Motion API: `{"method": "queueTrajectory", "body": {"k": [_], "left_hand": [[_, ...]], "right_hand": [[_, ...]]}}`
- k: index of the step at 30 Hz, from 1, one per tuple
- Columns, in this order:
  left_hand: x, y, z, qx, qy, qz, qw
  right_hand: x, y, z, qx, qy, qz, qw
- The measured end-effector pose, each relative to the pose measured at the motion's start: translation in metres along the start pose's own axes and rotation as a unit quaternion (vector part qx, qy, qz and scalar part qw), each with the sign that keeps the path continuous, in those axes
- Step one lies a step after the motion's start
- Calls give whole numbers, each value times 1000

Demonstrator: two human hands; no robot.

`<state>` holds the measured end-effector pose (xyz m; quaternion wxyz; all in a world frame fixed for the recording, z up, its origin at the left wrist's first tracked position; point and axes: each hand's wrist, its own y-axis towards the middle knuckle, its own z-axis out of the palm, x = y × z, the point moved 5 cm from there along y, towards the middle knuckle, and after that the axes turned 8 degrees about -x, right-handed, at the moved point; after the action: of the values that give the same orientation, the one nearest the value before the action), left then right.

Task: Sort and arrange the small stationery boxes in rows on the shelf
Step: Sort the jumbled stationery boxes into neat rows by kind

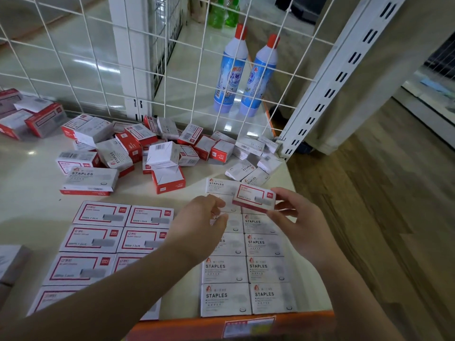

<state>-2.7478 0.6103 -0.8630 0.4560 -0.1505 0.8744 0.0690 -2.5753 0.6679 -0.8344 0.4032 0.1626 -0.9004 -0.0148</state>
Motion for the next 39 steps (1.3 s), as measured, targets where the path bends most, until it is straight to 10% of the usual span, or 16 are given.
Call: {"method": "queueTrajectory", "body": {"k": [12, 22, 39], "left_hand": [[-10, 8, 25, 72, 225, 151, 960], [9, 9, -16, 32, 230, 121, 965], [84, -11, -143, -96, 317, -31, 943]], "right_hand": [[-27, 26, 7, 8, -73, 30, 997], [-8, 21, 7, -73, -90, -20, 993], [94, 7, 127, 108, -29, -102, 988]]}}
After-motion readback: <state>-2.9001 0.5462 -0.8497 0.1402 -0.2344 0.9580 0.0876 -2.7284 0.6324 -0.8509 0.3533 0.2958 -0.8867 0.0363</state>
